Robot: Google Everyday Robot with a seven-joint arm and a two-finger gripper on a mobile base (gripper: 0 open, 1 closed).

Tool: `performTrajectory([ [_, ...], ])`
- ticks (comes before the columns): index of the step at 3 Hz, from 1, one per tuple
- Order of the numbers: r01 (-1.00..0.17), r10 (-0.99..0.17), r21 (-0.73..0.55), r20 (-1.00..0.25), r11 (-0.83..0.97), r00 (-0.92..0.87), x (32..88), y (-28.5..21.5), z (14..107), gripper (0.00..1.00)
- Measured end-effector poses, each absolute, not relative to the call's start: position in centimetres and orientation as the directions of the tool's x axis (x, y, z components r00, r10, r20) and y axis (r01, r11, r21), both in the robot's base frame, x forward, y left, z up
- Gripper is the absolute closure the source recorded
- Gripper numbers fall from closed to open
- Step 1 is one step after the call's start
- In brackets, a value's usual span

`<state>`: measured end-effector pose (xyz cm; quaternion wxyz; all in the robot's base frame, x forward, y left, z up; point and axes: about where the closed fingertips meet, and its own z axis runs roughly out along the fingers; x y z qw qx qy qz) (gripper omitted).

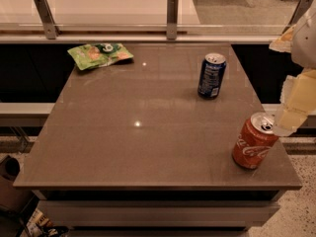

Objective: Move coke can near green rice chip bag

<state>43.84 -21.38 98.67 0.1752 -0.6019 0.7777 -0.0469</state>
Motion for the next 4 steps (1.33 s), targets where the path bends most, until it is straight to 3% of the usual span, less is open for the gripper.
performTrajectory([
  [2,-0.920,-0.939,-0.274,-0.279,0.280,-0.202,43.8,-21.8,98.6,0.00],
  [4,-0.926,-0.866,-0.217,-0.466,0.310,-0.180,43.9,-24.0,97.1,0.00],
])
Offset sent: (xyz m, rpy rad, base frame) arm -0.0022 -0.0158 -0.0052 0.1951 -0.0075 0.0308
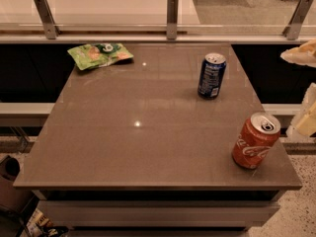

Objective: Move coke can near green rice chip bag

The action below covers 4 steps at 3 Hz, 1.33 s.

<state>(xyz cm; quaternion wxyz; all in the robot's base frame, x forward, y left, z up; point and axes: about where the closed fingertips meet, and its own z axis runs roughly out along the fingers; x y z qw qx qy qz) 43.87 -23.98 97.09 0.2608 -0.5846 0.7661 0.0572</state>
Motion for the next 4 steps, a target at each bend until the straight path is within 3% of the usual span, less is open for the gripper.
performTrajectory([
  [4,-0.972,-0.598,-0.122,-0.801,0.202,-0.024,42.9,-22.8,91.5,0.00],
])
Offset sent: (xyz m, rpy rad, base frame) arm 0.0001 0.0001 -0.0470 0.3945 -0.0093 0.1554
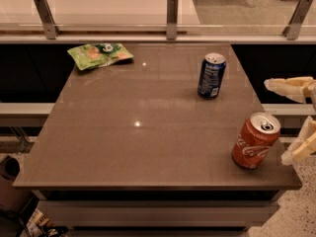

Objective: Move coke can near green rice chip bag

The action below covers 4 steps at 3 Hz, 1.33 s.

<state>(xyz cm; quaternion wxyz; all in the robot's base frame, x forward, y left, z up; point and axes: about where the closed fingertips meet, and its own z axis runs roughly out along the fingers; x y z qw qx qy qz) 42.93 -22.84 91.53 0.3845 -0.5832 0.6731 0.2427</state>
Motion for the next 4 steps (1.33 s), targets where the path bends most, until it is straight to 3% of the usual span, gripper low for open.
performTrajectory([
  [3,-0.981,-0.402,-0.084,-0.916,0.174,0.007,41.8,-21.5,88.7,0.00],
  [4,-0.981,-0.338,-0.087,-0.941,0.173,0.024,41.8,-20.6,88.5,0.05],
])
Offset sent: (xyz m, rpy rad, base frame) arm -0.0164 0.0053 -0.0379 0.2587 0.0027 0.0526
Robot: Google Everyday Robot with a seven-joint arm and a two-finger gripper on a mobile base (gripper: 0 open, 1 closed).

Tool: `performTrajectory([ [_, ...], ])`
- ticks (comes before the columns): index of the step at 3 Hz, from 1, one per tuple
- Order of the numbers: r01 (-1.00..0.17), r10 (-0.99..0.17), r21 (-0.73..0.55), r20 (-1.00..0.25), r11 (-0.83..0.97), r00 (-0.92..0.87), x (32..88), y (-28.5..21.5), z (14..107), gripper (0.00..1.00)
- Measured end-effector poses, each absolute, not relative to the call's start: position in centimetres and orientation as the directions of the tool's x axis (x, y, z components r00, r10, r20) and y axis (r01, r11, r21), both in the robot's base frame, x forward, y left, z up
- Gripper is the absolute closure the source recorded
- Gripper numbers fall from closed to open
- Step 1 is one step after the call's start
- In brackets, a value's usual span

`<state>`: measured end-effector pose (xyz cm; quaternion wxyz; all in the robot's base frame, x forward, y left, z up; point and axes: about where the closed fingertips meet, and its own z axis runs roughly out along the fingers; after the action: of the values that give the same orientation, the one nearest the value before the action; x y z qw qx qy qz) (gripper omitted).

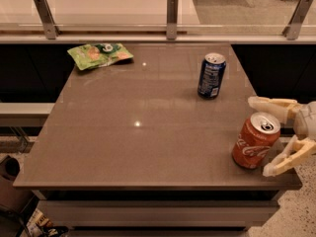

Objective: Move coke can near green rice chip bag

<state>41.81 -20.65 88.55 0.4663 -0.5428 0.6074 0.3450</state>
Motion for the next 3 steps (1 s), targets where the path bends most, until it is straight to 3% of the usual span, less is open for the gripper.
performTrajectory([
  [1,-0.982,-0.336,-0.089,-0.942,0.169,0.027,41.86,-20.41,88.65,0.21],
  [3,-0.983,-0.336,-0.091,-0.941,0.163,0.031,41.94,-19.99,88.74,0.69],
])
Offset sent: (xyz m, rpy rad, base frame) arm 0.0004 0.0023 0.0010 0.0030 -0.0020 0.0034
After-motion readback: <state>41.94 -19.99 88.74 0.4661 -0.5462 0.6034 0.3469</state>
